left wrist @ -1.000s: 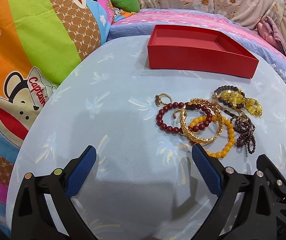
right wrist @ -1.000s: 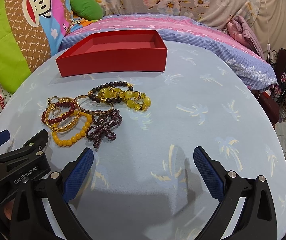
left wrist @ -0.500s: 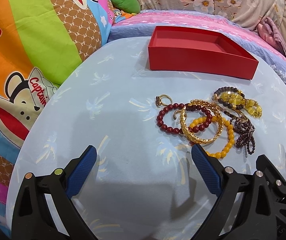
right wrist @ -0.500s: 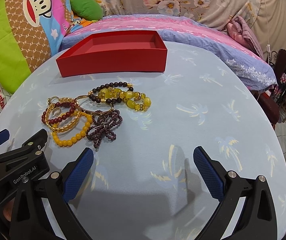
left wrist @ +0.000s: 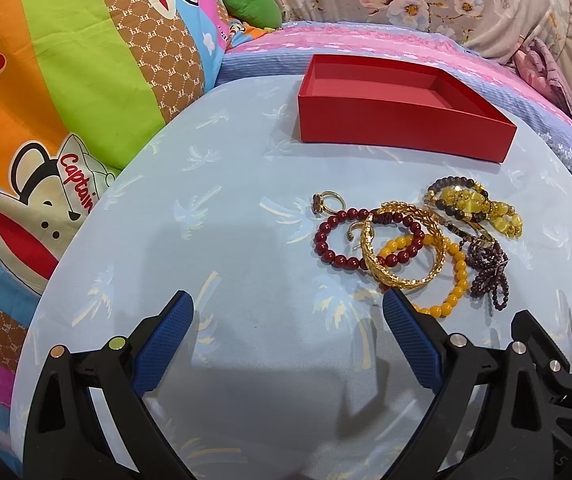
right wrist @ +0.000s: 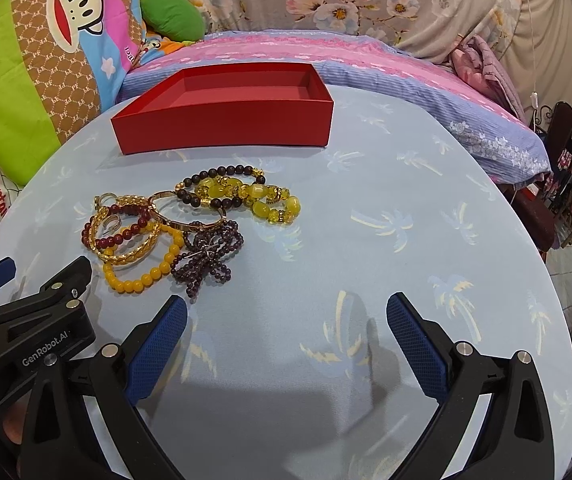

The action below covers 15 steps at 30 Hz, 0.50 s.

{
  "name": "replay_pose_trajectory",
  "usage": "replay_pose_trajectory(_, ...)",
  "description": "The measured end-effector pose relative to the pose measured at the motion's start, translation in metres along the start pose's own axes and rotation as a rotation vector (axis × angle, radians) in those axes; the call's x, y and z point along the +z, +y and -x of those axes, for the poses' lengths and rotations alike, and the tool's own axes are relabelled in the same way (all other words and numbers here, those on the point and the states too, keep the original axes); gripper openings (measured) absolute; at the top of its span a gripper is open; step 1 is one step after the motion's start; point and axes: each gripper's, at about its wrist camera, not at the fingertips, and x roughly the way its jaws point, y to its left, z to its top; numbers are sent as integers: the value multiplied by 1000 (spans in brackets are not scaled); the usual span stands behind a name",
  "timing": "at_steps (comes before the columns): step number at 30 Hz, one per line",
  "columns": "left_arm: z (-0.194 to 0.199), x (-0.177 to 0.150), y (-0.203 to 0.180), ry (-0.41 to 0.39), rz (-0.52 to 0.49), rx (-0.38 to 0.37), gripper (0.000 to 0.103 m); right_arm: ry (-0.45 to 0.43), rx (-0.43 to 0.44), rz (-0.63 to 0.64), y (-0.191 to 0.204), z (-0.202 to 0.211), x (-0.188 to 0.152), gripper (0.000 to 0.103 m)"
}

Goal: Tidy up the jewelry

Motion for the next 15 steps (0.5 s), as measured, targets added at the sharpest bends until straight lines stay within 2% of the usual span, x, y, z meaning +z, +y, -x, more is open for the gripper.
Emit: replay_pose_trajectory(15,1,0,1,0,-3,6,91,-1,0,-4,0,1,0,97)
